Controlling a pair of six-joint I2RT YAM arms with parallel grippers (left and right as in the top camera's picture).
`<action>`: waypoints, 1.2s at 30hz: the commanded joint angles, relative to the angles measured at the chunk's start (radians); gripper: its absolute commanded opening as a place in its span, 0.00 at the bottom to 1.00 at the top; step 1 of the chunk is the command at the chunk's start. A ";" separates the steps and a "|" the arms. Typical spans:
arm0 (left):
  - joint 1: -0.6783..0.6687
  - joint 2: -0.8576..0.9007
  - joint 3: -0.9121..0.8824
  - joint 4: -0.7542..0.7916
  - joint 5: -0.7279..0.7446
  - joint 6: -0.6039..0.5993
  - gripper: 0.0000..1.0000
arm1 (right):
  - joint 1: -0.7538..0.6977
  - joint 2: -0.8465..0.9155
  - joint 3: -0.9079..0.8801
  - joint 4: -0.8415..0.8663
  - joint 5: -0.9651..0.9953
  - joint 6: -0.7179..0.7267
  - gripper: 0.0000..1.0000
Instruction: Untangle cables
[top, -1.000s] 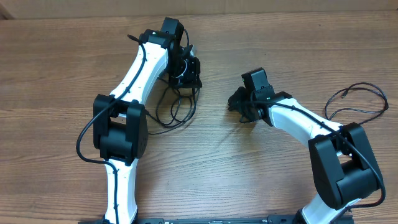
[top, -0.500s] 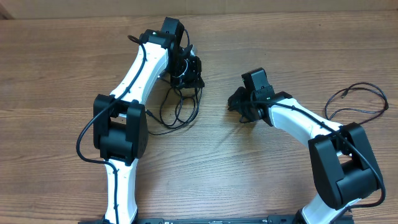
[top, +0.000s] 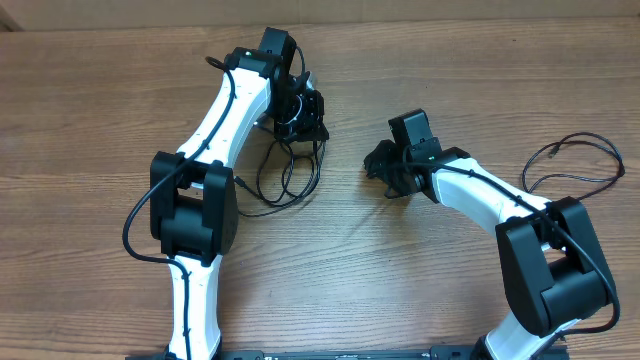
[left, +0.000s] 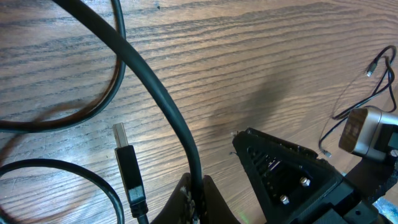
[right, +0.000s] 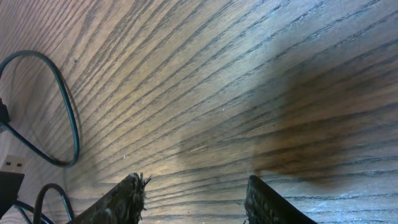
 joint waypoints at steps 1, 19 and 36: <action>-0.003 0.007 0.021 0.000 0.026 -0.014 0.04 | -0.003 0.009 -0.004 0.000 -0.007 -0.003 0.53; -0.008 0.008 0.021 0.000 0.026 -0.124 0.04 | -0.002 0.009 -0.004 -0.005 -0.109 -0.065 0.55; -0.005 0.008 0.021 0.023 0.026 -0.345 0.04 | 0.028 0.009 -0.004 0.043 -0.252 -0.161 0.59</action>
